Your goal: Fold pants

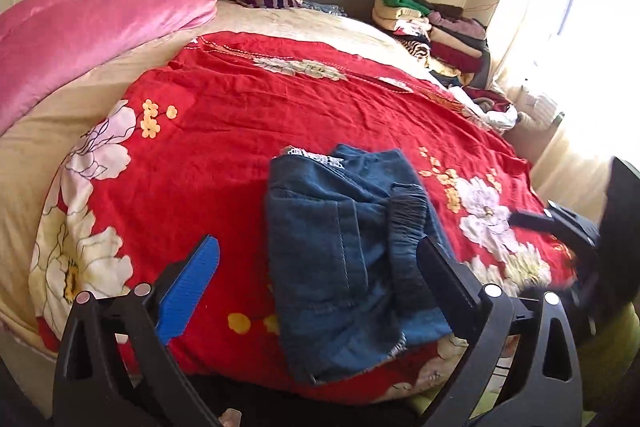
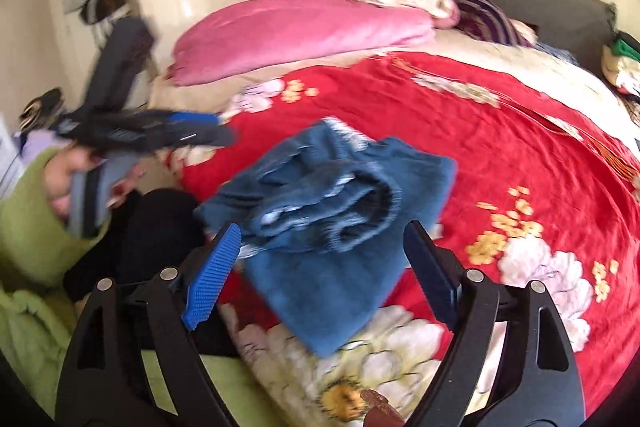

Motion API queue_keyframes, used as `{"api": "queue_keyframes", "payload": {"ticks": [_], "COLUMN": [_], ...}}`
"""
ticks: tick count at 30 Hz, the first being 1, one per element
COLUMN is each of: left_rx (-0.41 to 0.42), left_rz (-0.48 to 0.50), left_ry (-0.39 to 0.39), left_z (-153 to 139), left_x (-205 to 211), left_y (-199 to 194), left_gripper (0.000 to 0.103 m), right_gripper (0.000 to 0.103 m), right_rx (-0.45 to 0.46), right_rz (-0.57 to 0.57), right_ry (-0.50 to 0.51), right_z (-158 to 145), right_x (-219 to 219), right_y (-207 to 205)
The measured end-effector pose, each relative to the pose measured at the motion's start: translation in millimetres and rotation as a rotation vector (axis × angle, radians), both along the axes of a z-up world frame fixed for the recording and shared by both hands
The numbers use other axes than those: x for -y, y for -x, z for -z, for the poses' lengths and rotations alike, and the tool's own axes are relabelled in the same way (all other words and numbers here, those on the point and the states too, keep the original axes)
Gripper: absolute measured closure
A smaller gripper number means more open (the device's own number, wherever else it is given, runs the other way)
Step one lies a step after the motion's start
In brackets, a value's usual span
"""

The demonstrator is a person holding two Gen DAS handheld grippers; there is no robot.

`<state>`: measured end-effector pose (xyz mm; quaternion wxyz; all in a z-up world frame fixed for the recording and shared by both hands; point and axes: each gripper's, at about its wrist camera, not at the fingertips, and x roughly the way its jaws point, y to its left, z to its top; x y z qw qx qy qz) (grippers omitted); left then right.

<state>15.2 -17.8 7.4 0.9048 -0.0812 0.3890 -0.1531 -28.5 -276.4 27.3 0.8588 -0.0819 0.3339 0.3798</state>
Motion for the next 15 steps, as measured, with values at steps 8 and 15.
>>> {"api": "queue_keyframes", "payload": {"ticks": [8, 15], "left_rx": [-0.062, -0.108], "left_rz": [0.017, 0.074], "left_ry": [-0.005, 0.019], "left_z": [11, 21], "left_x": [8, 19], "left_y": [-30, -63], "left_gripper": [0.006, 0.075], "right_gripper": [0.039, 0.064], "right_rx": [0.079, 0.116], "right_rz": [-0.167, -0.296], "right_ry": [0.063, 0.131], "right_z": [9, 23], "right_x": [-46, -83], "right_y": [30, 34]}}
